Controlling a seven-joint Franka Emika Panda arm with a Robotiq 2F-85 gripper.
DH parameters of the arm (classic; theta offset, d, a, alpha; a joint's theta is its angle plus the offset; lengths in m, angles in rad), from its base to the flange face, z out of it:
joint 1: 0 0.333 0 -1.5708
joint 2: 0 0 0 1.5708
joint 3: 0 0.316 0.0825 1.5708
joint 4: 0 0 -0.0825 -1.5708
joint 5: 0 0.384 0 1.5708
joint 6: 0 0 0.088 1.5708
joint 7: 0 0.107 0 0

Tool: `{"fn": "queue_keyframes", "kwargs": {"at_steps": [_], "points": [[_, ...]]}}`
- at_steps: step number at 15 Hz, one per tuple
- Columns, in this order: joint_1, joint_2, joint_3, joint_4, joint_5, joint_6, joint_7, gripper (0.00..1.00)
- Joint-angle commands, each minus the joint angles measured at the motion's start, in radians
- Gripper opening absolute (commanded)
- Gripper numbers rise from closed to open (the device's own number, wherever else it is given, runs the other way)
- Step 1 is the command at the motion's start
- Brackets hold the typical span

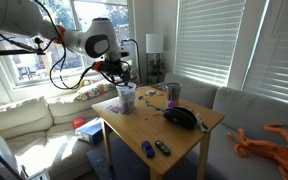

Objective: Empty the plastic cup then set one squishy drink upright on the table

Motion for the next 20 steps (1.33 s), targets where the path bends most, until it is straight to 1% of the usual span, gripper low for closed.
{"fn": "queue_keyframes", "kwargs": {"at_steps": [1,2,3,4,5,6,9,10,14,16,18,19,20], "points": [[0.0,0.05,0.015,0.038,0.044,0.003,0.003,1.0],[-0.001,0.057,0.017,0.042,0.047,0.003,0.001,1.0],[0.0,0.064,0.019,0.045,0.054,0.004,-0.001,0.95],[-0.001,0.069,0.022,0.047,0.053,0.005,0.0,0.77],[-0.001,0.071,0.024,0.045,0.053,0.01,-0.011,0.71],[0.0,0.074,0.024,0.044,0.058,0.014,-0.017,0.69],[-0.002,0.081,0.023,0.045,0.061,0.012,-0.038,0.46],[-0.002,0.082,0.021,0.045,0.064,0.01,-0.048,0.4],[-0.013,0.082,0.021,0.042,0.028,0.004,-0.058,0.12],[-0.013,0.077,0.017,0.043,0.044,-0.001,-0.077,0.0],[-0.012,0.069,0.005,0.046,0.078,-0.009,-0.105,0.0],[-0.014,0.061,-0.003,0.048,0.093,-0.012,-0.118,0.02],[-0.015,0.048,-0.017,0.044,0.13,-0.016,-0.141,0.01]]}}
